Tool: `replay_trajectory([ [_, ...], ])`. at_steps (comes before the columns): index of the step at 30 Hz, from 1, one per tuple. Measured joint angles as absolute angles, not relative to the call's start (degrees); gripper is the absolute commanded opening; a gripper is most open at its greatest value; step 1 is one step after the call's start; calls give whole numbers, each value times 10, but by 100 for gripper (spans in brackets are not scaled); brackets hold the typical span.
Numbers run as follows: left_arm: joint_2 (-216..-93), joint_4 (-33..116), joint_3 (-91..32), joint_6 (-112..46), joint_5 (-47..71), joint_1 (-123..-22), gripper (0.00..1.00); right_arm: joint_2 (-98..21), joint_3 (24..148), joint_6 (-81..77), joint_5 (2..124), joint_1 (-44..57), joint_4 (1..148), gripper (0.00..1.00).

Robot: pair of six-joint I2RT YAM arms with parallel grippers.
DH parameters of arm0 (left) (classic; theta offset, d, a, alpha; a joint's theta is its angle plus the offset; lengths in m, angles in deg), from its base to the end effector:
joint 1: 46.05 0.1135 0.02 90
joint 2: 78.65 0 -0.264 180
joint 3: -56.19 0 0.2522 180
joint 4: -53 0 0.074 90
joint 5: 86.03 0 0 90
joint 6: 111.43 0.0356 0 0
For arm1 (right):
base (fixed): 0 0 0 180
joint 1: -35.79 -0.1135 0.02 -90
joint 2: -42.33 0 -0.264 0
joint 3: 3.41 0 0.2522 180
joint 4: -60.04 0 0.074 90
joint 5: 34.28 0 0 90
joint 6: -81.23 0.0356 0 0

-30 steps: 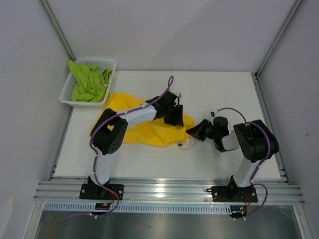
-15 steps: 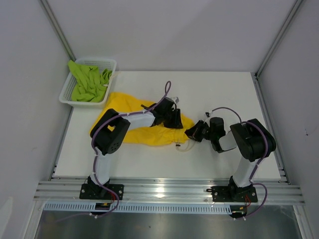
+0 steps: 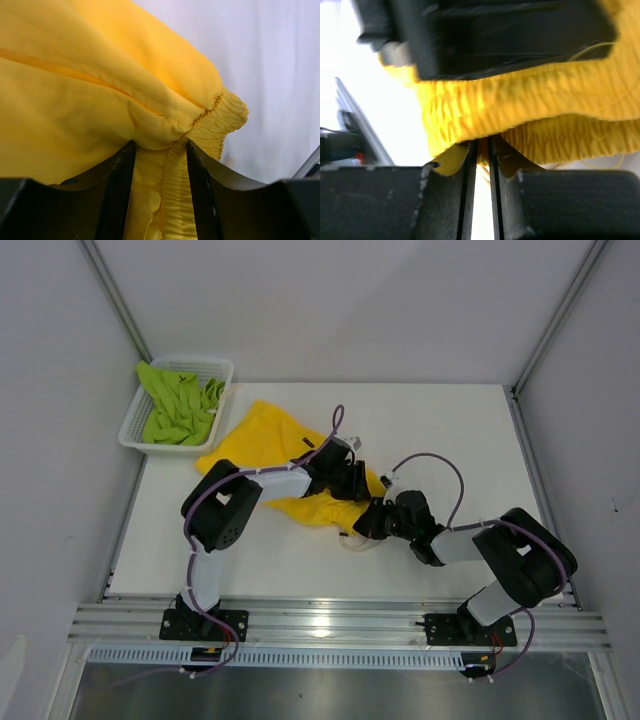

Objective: Fold and stack the shorts
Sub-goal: Fold the shorts

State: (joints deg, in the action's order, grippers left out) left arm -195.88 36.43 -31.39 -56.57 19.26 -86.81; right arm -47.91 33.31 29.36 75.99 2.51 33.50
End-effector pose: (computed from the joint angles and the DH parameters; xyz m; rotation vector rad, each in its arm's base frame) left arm 0.3233 -0.2911 0.1453 0.2623 2.5398 -0.8999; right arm 0.2162 0.1567 0.1260 -0.1474 2.2030 1.1038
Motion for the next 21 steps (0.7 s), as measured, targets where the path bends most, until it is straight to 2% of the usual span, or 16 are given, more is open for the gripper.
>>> replay_trajectory([
  [7,-1954,350,-313,-566,197,-871,51,-419,330,201,619,-86,390,21],
  [13,-1948,356,-303,-566,197,-871,52,-334,295,166,584,-122,401,22],
  [14,-1947,359,-301,-566,196,-871,52,-310,286,166,582,-126,403,25],
  [15,-1947,363,-299,-566,196,-870,52,-284,279,166,574,-129,412,37],
  [16,-1945,366,-297,-566,196,-870,53,-262,276,170,562,-131,421,43],
  [21,-1936,363,-291,-564,191,-870,56,-219,278,189,532,-102,462,48],
])
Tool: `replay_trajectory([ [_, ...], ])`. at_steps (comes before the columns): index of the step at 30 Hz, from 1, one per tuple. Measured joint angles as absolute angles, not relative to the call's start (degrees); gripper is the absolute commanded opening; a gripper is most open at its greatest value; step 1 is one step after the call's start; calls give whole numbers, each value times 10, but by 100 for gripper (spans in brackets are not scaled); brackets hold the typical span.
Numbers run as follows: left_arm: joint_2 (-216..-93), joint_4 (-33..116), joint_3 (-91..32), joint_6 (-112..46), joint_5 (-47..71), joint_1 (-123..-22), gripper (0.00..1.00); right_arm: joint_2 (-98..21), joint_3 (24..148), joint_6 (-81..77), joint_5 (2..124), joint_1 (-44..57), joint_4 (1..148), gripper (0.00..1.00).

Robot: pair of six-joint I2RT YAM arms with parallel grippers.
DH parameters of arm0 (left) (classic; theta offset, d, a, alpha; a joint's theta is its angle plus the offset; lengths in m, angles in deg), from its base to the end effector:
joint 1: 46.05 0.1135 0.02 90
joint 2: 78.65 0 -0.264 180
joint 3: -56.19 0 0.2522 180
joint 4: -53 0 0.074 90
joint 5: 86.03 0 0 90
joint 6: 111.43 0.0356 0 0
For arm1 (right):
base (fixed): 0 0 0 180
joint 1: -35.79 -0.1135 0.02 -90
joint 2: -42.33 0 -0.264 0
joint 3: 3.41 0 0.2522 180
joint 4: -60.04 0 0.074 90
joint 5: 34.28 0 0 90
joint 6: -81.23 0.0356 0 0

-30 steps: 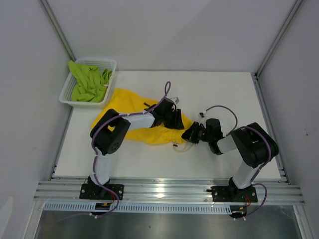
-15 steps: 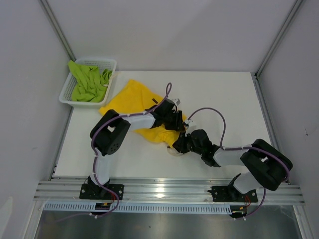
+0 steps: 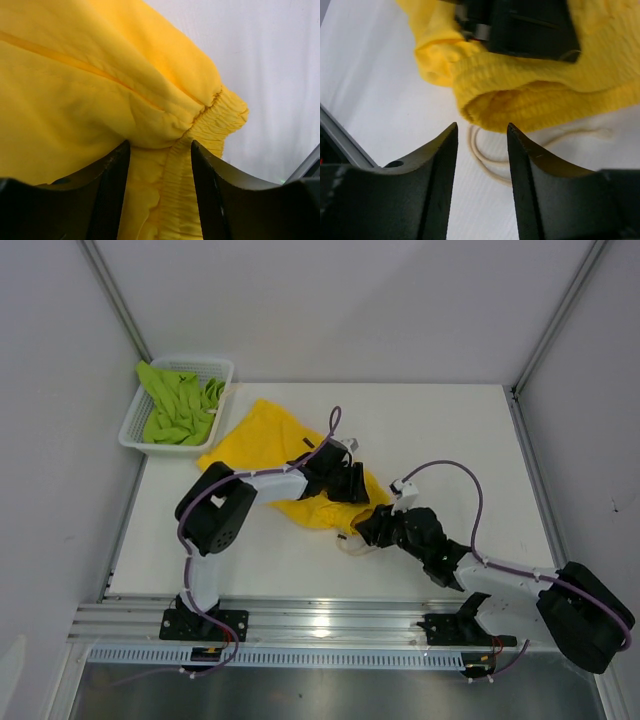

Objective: Fold and stack the shorts
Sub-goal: Fold the shorts

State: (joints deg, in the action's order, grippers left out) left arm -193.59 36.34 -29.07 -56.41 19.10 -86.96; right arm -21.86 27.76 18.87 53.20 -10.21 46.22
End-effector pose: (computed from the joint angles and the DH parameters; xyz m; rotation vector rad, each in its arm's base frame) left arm 0.3153 -0.2855 0.1496 0.2675 2.5406 -0.8955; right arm 0.1539 0.1572 0.1777 -0.2872 1.9726 0.8138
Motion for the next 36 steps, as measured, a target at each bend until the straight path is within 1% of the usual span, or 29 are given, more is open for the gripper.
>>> replay_trajectory([
  [4,-1915,349,-278,-563,181,-867,61,-228,277,230,577,-40,476,58],
  [5,-1909,344,-276,-563,178,-867,61,-232,277,241,588,-27,475,62],
  [8,-1897,335,-275,-560,174,-866,62,-242,277,261,621,-24,472,68],
  [15,-1890,328,-270,-560,173,-865,62,-288,277,278,674,-58,422,72],
  [21,-1890,326,-265,-559,172,-865,62,-346,293,276,680,-84,391,73],
  [25,-1889,326,-263,-559,172,-865,62,-377,316,268,669,-94,392,71],
  [36,-1885,325,-258,-559,170,-864,62,-358,364,213,599,-128,449,73],
])
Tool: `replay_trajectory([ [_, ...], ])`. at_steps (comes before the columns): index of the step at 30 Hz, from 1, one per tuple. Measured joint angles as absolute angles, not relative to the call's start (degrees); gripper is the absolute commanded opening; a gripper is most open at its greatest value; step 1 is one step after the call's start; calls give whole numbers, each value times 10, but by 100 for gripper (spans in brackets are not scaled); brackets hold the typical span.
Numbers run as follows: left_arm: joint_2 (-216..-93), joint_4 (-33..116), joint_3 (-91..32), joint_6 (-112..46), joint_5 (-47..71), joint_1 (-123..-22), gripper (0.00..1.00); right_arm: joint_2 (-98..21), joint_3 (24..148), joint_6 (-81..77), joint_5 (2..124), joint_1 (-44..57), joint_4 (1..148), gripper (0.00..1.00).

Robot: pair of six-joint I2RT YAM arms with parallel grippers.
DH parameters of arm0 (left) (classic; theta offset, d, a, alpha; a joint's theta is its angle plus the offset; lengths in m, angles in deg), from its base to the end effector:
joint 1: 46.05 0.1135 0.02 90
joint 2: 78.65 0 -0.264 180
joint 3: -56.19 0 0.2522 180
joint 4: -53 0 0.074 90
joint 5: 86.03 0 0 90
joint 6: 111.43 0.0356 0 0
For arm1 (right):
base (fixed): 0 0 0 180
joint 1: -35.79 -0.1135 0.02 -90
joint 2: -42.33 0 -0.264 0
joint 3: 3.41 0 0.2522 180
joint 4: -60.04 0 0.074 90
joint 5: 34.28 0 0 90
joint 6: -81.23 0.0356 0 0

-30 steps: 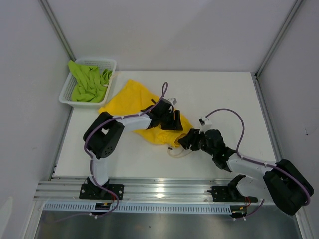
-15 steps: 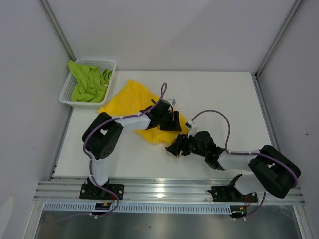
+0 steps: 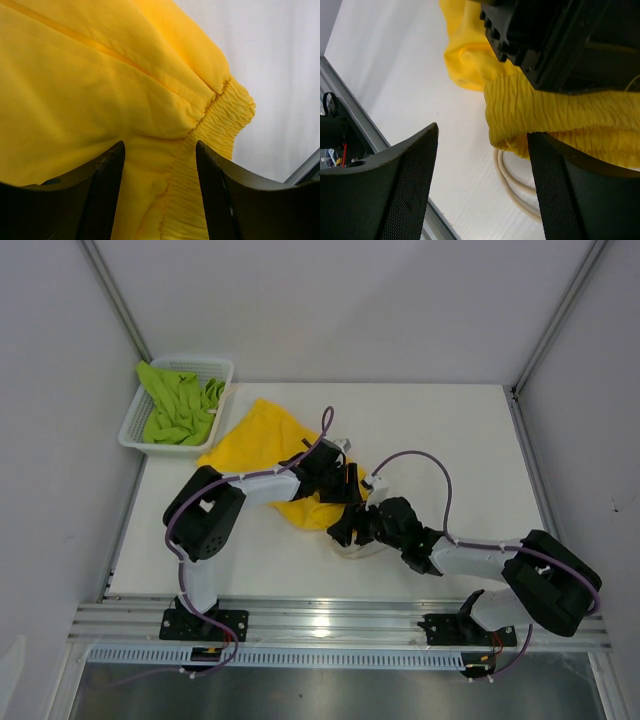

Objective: Fold and stack the shorts
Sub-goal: Fold the shorts

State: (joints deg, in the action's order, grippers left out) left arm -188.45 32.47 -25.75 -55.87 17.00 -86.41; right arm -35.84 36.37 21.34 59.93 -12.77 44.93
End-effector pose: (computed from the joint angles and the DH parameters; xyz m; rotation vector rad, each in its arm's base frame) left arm 0.3031 -0.2681 0.1628 0.2445 2.5650 -0.8276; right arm 0.1729 0.1997 0.1720 -0.3879 2.0706 0.9388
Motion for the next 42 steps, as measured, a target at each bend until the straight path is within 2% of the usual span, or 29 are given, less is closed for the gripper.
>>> replay_trajectory([
  [4,-1885,326,-256,-559,170,-864,62,-373,378,208,593,-130,441,73],
  [12,-1885,327,-251,-559,170,-864,62,-484,392,208,580,-139,384,73],
  [14,-1885,327,-250,-559,170,-864,62,-500,396,205,573,-147,362,64],
  [15,-1885,326,-250,-559,171,-864,62,-505,397,199,565,-152,353,53],
  [18,-1885,326,-248,-559,172,-864,62,-506,397,171,519,-195,351,31],
  [19,-1885,325,-248,-559,173,-864,62,-506,397,162,501,-212,352,20],
  [22,-1885,325,-247,-559,176,-864,62,-504,397,120,419,-290,363,5],
  [24,-1885,325,-247,-559,178,-864,62,-504,395,106,387,-321,365,0],
  [29,-1885,326,-247,-559,178,-864,62,-504,365,82,313,-366,340,0],
  [32,-1885,326,-247,-559,179,-864,62,-504,347,69,260,-407,325,23],
  [36,-1885,327,-247,-559,181,-864,62,-504,345,65,236,-425,329,36],
  [38,-1885,328,-247,-559,183,-864,62,-499,345,65,237,-425,335,34],
  [42,-1883,324,-247,-555,185,-864,64,-455,340,65,242,-412,379,21],
])
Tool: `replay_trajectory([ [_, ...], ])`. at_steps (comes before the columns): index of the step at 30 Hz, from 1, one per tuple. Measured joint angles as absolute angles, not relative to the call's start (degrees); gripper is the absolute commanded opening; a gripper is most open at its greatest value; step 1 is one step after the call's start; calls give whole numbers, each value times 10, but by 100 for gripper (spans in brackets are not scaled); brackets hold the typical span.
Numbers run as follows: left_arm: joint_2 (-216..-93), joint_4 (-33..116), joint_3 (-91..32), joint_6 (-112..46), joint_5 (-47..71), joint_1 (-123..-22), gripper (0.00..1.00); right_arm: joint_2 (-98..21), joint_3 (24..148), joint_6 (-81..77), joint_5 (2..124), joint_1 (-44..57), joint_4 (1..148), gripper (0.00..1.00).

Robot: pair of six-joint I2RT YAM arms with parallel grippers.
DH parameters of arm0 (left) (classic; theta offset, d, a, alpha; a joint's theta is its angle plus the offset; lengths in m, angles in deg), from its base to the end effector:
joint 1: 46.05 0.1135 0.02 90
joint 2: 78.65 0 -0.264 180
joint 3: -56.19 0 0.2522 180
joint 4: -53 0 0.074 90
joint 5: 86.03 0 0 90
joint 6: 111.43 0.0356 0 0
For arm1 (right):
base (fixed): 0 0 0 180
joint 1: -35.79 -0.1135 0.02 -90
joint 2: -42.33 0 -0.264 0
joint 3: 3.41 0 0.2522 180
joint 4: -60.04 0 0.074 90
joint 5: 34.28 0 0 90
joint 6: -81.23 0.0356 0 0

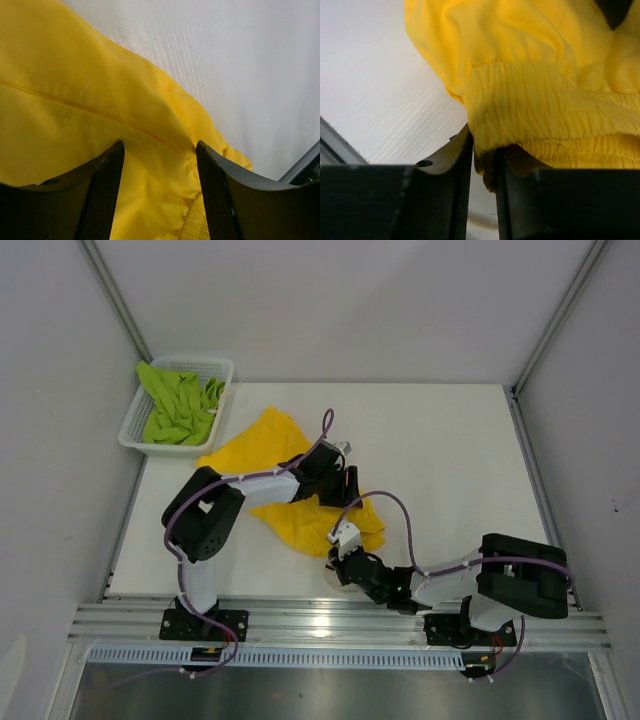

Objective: Fold and stack the shorts
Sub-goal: Fold the shorts

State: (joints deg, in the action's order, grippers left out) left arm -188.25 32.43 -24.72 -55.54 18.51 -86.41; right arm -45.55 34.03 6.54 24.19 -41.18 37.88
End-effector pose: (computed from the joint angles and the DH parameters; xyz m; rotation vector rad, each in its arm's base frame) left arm 0.2995 -0.2662 0.1590 0.2642 2.5846 -0.8466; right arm 0.0774 0.2518 0.1334 -0.7313 1.8800 0.4679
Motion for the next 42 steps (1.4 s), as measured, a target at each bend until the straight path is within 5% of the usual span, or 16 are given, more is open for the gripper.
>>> replay_trajectory([
  [5,-1862,310,-247,-548,184,-856,66,-426,339,81,233,-351,411,0],
  [19,-1745,199,-272,-500,187,-808,73,-612,369,-22,64,-433,241,0],
  [21,-1725,194,-269,-498,187,-808,73,-638,380,-48,32,-455,218,9],
  [22,-1715,193,-266,-497,187,-808,73,-644,384,-58,23,-464,213,22],
  [23,-1706,193,-261,-497,187,-808,73,-647,386,-63,18,-472,211,48],
  [24,-1697,193,-255,-496,187,-808,73,-647,387,-68,15,-479,210,63],
  [25,-1689,193,-249,-496,187,-808,73,-642,385,-73,11,-486,205,91],
  [26,-1684,192,-242,-496,187,-808,73,-632,379,-74,23,-490,209,99],
  [35,-1676,190,-199,-494,181,-808,73,-450,337,-57,109,-500,349,100],
  [42,-1659,205,-165,-496,181,-808,72,-223,332,105,126,-493,519,99],
])
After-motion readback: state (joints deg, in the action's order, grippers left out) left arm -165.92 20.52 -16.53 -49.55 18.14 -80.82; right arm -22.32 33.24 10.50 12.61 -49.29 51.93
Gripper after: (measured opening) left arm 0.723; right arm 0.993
